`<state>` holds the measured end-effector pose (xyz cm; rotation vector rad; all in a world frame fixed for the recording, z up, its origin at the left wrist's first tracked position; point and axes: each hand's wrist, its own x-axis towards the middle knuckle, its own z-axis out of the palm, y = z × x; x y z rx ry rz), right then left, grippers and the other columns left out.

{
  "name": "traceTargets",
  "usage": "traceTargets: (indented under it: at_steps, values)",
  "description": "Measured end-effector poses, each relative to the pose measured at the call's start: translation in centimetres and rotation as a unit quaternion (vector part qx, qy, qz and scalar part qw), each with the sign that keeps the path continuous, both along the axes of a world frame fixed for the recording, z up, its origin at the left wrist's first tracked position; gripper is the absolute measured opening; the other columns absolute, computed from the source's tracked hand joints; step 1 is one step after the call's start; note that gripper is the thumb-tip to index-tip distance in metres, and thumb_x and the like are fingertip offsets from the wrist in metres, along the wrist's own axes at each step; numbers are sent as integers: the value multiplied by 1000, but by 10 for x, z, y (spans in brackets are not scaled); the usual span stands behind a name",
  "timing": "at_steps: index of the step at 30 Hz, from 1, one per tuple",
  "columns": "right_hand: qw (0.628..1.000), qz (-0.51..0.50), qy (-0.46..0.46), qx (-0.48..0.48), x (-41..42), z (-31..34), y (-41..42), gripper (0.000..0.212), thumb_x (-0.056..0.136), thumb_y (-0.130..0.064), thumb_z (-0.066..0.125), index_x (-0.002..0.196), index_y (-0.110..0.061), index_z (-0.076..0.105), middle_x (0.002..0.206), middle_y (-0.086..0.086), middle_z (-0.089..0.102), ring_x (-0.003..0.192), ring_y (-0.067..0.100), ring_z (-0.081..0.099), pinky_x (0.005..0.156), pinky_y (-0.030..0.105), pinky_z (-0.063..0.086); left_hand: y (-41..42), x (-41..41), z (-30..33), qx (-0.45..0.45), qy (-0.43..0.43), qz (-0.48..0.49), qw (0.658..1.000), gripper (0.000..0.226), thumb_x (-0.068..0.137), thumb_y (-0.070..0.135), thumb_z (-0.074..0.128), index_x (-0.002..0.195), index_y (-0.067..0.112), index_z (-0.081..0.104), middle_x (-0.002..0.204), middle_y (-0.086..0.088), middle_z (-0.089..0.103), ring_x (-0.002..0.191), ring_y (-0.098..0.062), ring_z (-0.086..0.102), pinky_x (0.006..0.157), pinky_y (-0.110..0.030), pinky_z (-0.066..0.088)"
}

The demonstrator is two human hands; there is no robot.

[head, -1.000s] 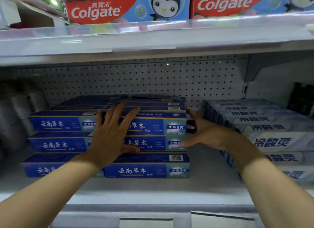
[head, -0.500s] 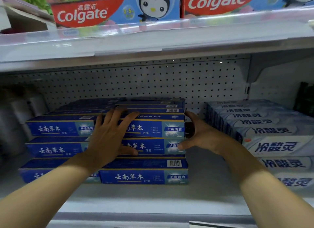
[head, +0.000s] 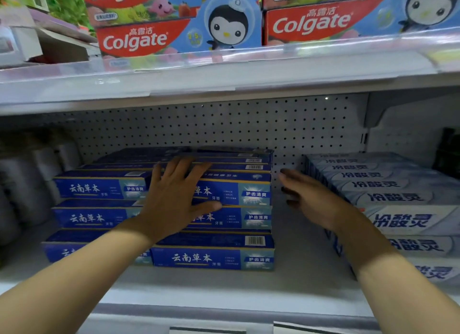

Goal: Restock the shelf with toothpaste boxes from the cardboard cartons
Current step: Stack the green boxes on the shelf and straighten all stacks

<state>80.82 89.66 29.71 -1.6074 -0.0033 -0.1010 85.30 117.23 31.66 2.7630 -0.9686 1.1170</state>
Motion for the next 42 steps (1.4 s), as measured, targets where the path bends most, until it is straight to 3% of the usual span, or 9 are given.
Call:
traceTargets:
  at_steps: [2, 9, 13, 21, 27, 32, 35, 40, 42]
  values:
    - [998, -61, 11, 19, 12, 3, -1, 7, 93, -38, 50, 94, -31, 50, 93, -10, 47, 89, 10, 48, 84, 30, 38, -11, 1, 4, -4, 8, -21, 1000, 87, 80, 82, 18, 132, 19, 48, 130, -7, 53, 119, -32, 51, 97, -60, 35]
    - [992, -124, 5, 32, 50, 22, 6, 47, 101, -32, 39, 146, -21, 31, 145, 3, 38, 129, 25, 42, 109, 39, 35, -27, 7, 7, 3, -5, -48, 999, 76, 90, 69, 14, 122, 19, 61, 116, -4, 66, 103, -28, 65, 78, -52, 51]
    - [981, -193, -14, 6, 77, 35, 11, 53, 93, -28, 55, 141, -12, 39, 140, 10, 46, 115, 24, 50, 81, 28, 44, -23, 13, 7, -2, -9, -66, 998, 74, 90, 68, 16, 123, 19, 60, 116, -3, 66, 101, -26, 66, 73, -47, 55]
    - [982, -185, -27, 10, 97, 36, 10, 30, 93, -7, 54, 123, -1, 56, 126, 19, 57, 109, 32, 57, 88, 39, 48, -21, 18, 8, 4, -31, -75, 997, 70, 90, 67, 22, 121, 18, 62, 115, -2, 67, 98, -24, 67, 72, -43, 57]
    - [989, -144, -14, 45, 104, 38, 13, 32, 96, -9, 50, 127, -2, 53, 112, 16, 61, 75, 16, 58, 62, 25, 46, -25, 19, 10, 7, -29, -34, 999, 76, 89, 69, 14, 115, 20, 66, 108, 1, 69, 90, -21, 69, 71, -40, 55]
    - [979, -191, 1, 78, 102, 40, 9, 41, 99, -31, 45, 133, -10, 48, 135, 10, 51, 117, 25, 51, 97, 36, 42, -17, 18, 9, 12, -12, -23, 1000, 78, 89, 70, 15, 122, 15, 60, 116, -4, 66, 100, -25, 66, 82, -50, 51]
    - [980, -190, 20, 51, 93, 40, 8, 57, 96, -44, 45, 142, -11, 39, 144, 8, 42, 128, 25, 42, 102, 35, 35, -3, 16, 11, 4, -8, 24, 1000, 78, 92, 67, 13, 122, 12, 60, 116, -9, 66, 103, -30, 64, 88, -58, 44]
    - [990, -139, 23, 30, 72, 35, 15, 28, 86, -44, 60, 101, -20, 58, 100, -2, 56, 90, 15, 53, 76, 28, 43, 23, 17, 15, -23, 26, 110, 993, 83, 91, 68, 9, 128, 10, 55, 118, -16, 63, 112, -37, 58, 92, -66, 37]
    - [989, -144, 35, 12, 69, 34, 16, 34, 82, -40, 67, 104, -15, 62, 107, 2, 62, 100, 21, 58, 88, 36, 48, 29, 20, 16, -34, 53, 116, 991, 87, 89, 72, 6, 129, 11, 55, 114, -15, 65, 111, -36, 58, 93, -65, 38]
